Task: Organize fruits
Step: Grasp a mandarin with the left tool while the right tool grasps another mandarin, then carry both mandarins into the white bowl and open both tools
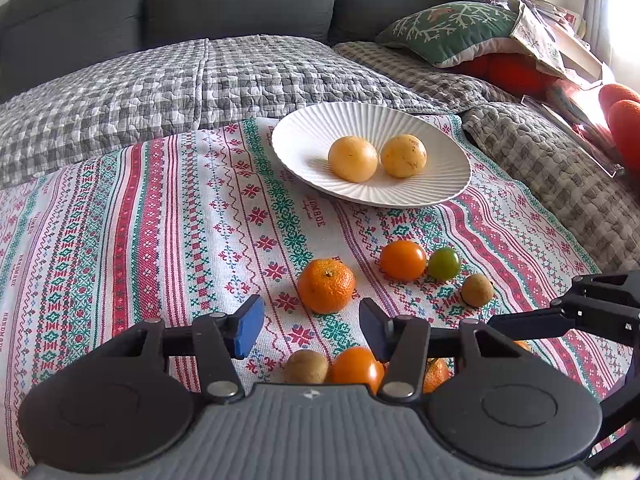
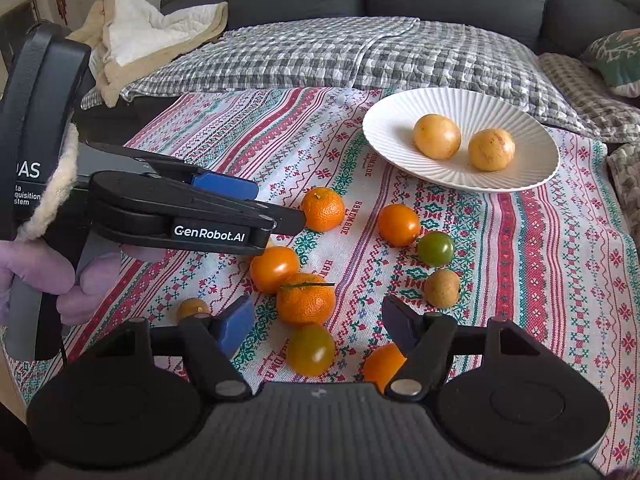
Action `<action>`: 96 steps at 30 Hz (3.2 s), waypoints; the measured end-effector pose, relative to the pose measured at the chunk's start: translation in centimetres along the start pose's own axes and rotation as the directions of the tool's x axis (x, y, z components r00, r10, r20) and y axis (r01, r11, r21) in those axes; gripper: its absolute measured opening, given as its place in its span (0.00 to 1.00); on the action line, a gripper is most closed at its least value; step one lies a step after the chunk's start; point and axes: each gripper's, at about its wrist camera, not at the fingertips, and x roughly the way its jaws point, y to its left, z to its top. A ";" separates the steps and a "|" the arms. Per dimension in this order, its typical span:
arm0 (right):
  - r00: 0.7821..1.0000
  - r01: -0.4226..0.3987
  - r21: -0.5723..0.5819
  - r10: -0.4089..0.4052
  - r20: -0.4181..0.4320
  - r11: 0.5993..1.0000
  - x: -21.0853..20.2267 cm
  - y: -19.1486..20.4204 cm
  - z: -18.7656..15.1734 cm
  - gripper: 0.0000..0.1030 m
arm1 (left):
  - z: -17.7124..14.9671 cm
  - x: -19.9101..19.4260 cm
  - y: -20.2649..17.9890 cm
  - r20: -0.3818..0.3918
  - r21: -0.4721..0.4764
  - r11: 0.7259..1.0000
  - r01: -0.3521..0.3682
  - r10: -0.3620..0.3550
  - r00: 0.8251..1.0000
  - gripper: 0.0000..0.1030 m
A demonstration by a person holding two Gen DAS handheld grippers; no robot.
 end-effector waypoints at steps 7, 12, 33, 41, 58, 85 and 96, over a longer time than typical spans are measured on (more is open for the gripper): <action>0.999 -0.003 -0.005 0.002 -0.033 1.000 1.6 0.3 0.2 0.50 | 0.8 2.0 -0.6 -0.018 -0.028 0.999 0.030 -0.031 0.999 0.35; 0.999 0.009 -0.005 -0.009 -0.034 1.000 2.2 0.6 0.3 0.41 | 1.0 3.1 -0.8 -0.035 -0.037 0.999 0.021 -0.022 0.999 0.28; 0.999 0.031 0.069 -0.030 -0.012 0.997 1.1 -0.8 1.0 0.33 | 0.9 1.4 -0.5 -0.049 -0.060 0.998 -0.004 0.001 0.999 0.25; 0.997 0.080 0.160 -0.078 -0.020 0.984 0.6 -2.3 1.1 0.33 | 0.9 0.3 0.2 -0.059 -0.096 0.995 -0.025 0.019 0.998 0.25; 0.988 0.112 0.409 -0.147 0.055 0.906 -2.1 -7.0 1.3 0.33 | 1.8 -0.8 -0.5 -0.017 -0.104 0.995 -0.001 -0.001 1.000 0.25; 0.958 0.142 0.395 -0.227 0.177 0.908 1.5 -14.4 5.4 0.33 | 14.3 10.5 -4.5 0.003 0.006 0.999 0.046 -0.046 0.999 0.25; 0.983 0.046 0.291 -0.094 0.155 0.956 2.3 -12.1 6.2 0.33 | 15.2 14.4 -4.5 -0.070 0.004 1.000 -0.003 0.003 0.998 0.26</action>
